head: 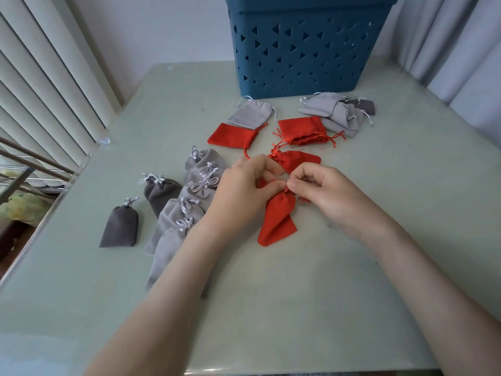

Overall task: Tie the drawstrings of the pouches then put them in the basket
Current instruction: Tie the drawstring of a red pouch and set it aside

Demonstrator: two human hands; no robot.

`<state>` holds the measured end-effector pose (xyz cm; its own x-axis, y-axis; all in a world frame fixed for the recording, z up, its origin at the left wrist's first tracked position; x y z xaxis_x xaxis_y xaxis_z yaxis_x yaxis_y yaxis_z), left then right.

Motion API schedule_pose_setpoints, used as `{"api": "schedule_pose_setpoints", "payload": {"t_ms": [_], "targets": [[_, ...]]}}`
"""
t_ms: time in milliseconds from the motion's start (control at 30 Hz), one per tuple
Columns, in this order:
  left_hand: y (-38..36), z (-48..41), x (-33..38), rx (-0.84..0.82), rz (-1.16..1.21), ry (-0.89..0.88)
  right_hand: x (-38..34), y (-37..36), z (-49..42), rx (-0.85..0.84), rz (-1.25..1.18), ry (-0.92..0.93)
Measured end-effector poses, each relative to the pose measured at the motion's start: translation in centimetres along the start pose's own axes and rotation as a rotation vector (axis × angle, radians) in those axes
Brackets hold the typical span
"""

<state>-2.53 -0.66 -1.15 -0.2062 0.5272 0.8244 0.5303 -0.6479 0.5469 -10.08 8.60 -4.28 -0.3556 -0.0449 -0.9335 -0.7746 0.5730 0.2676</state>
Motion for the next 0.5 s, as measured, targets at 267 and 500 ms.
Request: {"api": "schedule_pose_setpoints", "payload": {"t_ms": [267,500], "targets": [[-1.2,0.8,1.9,0.246,-0.380,-0.338,0.5,0.4,-0.1,0.025,0.241,0.009],[-0.9,1.4,2.8,0.427,-0.485,-0.398,-0.6,-0.2,-0.5,0.051,0.088,0.059]]}}
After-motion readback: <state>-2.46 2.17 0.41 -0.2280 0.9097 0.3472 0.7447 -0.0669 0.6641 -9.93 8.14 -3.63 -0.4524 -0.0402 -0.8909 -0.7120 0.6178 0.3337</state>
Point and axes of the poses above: each hand's wrist, its own z-axis away from the middle knuckle, its own y-axis out of the back of the hand, x = y × z, the point moved 10 cm from there along -z, towards the middle knuckle, and after that the axes turned 13 degrees about y, right-handed, at the moved point
